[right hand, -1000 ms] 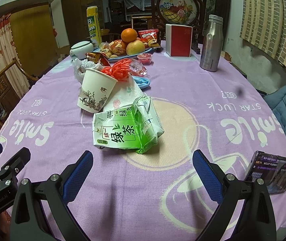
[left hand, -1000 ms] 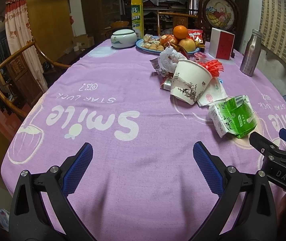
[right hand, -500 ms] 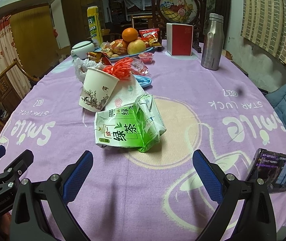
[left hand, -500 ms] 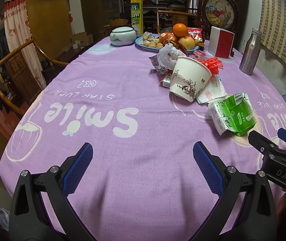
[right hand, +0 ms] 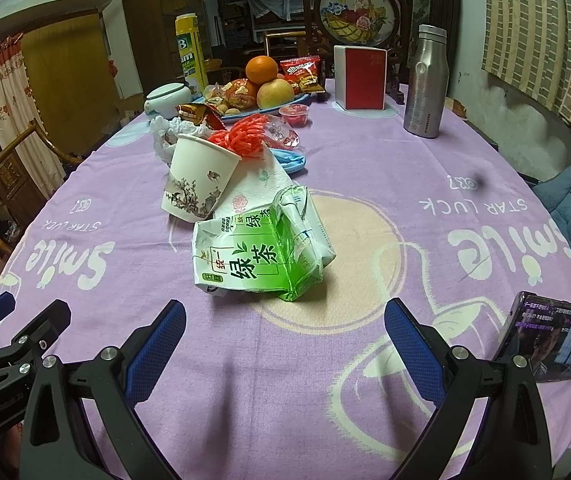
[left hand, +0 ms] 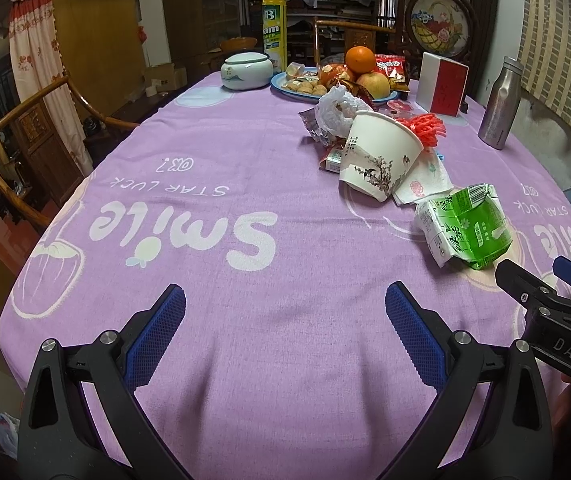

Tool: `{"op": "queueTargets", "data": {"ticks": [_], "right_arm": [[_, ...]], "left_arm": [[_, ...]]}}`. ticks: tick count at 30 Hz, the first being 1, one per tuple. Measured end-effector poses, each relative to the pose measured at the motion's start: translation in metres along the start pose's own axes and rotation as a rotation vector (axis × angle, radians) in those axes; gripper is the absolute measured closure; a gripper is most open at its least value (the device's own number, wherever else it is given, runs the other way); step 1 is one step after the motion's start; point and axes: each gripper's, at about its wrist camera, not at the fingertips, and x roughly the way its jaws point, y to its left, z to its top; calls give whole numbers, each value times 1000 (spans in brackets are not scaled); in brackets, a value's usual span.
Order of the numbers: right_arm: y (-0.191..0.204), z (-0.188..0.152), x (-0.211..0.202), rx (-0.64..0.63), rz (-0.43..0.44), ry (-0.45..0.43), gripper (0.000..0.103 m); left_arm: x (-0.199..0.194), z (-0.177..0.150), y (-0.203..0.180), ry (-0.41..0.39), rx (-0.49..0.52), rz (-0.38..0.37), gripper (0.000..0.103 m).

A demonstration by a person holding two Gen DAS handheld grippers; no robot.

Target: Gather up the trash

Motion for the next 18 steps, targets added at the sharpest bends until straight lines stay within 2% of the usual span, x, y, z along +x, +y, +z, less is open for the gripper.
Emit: {"op": "queueTargets", "data": {"ticks": [18], "right_arm": [[-1,-2,1,8,8,4,6]], "left_arm": [[0,-2,0,3,1,0,7]]}}
